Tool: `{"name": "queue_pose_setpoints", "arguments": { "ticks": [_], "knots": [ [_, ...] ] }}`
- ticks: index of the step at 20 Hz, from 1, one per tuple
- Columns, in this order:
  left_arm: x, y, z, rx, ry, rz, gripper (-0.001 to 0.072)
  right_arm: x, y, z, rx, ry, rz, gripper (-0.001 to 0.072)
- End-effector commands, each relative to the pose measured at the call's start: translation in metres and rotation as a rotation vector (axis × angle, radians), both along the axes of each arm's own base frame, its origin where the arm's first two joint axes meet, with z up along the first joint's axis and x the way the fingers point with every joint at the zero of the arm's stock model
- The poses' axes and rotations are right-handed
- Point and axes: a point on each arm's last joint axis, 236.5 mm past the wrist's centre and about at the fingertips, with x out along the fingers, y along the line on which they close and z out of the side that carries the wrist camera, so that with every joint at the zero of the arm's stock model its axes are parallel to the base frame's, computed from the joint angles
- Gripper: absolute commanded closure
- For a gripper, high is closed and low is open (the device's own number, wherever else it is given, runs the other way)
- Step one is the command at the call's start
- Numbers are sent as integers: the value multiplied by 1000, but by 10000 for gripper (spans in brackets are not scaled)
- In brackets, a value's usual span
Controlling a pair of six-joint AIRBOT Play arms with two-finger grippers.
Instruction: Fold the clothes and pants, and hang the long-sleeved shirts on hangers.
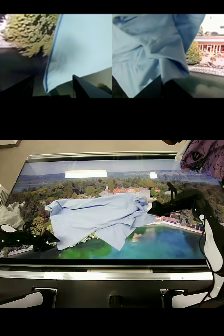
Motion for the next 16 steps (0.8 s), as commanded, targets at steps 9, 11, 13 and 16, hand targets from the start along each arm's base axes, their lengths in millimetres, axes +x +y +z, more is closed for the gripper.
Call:
{"name": "queue_pose_setpoints", "arguments": {
  "ticks": [9,11,13,16],
  "knots": [
    [91,-16,74,3,-319,-95,690,25,-5,123,-40,-293,-29,682],
    [137,1,161,84,-540,-116,690,41,-14,208,-83,-498,-73,682],
    [163,13,270,197,-791,-137,690,33,-21,302,-116,-693,-121,682],
    [145,12,430,382,-1131,-175,690,-27,-30,441,-178,-987,-208,682]
  ]
}}
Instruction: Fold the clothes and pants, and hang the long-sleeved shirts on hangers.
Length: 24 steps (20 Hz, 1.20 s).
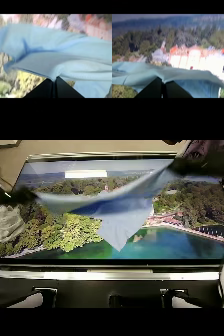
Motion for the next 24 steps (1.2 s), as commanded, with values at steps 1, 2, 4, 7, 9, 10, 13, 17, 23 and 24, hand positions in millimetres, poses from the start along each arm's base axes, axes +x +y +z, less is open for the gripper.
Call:
{"name": "queue_pose_setpoints", "arguments": {
  "ticks": [1,2,4,7,9,10,13,17,23,24],
  "knots": [
    [-39,-7,176,183,-386,-5,690,-79,-15,158,-54,-355,-128,682],
    [-60,-11,209,217,-458,3,690,-109,-19,187,-66,-434,-166,682],
    [-106,-17,256,253,-558,62,690,-175,-30,232,-93,-565,-252,682],
    [-169,-10,286,305,-614,191,690,-256,-52,276,-109,-722,-401,682],
    [-194,0,293,312,-619,283,690,-284,-61,291,-86,-781,-458,682],
    [-201,3,294,309,-618,311,691,-286,-61,292,-73,-784,-464,682],
    [-188,8,273,291,-538,308,691,-253,-64,271,-20,-669,-466,682],
    [-109,32,173,274,-257,257,691,-131,-54,185,47,-338,-380,682],
    [40,50,-24,244,55,157,691,67,-51,-26,59,73,-283,681],
    [60,46,-55,245,80,139,691,91,-43,-61,51,108,-267,681]
  ]
}}
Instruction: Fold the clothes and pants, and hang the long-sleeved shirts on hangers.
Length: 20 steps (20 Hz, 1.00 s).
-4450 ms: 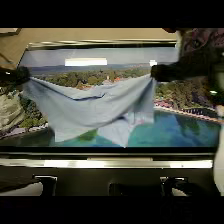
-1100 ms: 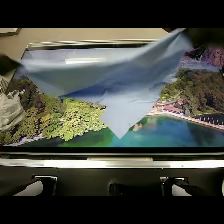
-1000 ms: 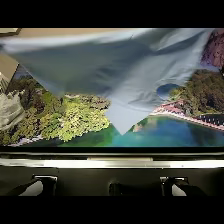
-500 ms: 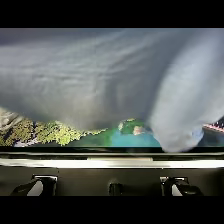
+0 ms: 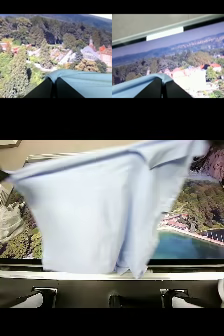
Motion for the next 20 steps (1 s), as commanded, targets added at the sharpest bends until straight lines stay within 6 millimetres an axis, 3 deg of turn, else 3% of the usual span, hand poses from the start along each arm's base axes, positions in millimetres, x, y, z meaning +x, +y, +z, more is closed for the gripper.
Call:
{"name": "queue_pose_setpoints", "arguments": {
  "ticks": [1,3,5,8,10,11,12,14,15,17,19,20],
  "knots": [
    [74,-6,-121,-5,118,-37,691,85,22,-125,25,148,66,681],
    [103,-11,-174,-10,144,-33,691,115,42,-188,-14,202,91,681],
    [119,-18,-215,-15,167,-31,691,131,58,-248,-45,265,105,681],
    [118,-29,-261,-32,246,-47,690,132,77,-313,-45,374,135,680],
    [110,-39,-278,-74,309,-50,687,125,82,-342,-23,456,140,680],
    [107,-41,-281,-91,330,-38,678,119,83,-350,-17,491,145,670],
    [103,-41,-280,-105,347,-27,605,114,83,-353,-18,517,152,616],
    [92,-34,-267,-123,384,-23,285,99,78,-346,-18,566,174,435],
    [85,-26,-256,-141,408,-9,209,89,75,-337,-38,582,204,391],
    [63,-1,-227,-186,454,54,208,69,55,-312,-83,597,261,394],
    [38,27,-201,-194,477,99,208,33,28,-295,-106,667,338,391],
    [22,41,-190,-178,495,118,208,20,17,-286,-30,686,349,390]
  ]
}}
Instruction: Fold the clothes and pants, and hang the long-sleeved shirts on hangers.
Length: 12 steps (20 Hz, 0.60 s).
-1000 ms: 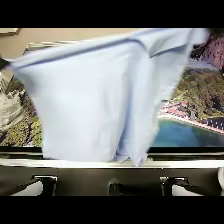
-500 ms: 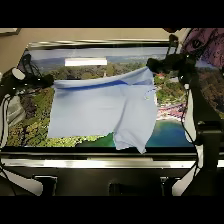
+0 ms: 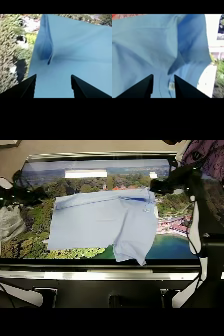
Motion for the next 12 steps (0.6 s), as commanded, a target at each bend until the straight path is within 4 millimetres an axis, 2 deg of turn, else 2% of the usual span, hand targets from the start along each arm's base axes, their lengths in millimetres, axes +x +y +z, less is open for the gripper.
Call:
{"name": "queue_pose_setpoints", "arguments": {
  "ticks": [1,3,5,7,9,12],
  "knots": [
    [-58,40,32,12,110,66,208,-65,-32,25,122,132,88,371],
    [-95,56,34,26,146,104,208,-102,-55,22,225,187,26,335],
    [-135,59,23,6,185,153,207,-151,-64,-1,275,281,-29,334],
    [-169,52,7,-9,217,186,207,-202,-53,-34,311,375,-60,334],
    [-191,42,-7,-20,241,198,207,-239,-31,-62,358,435,-60,334],
    [-205,32,-21,-32,278,187,207,-269,-3,-93,417,478,-55,333]
  ]
}}
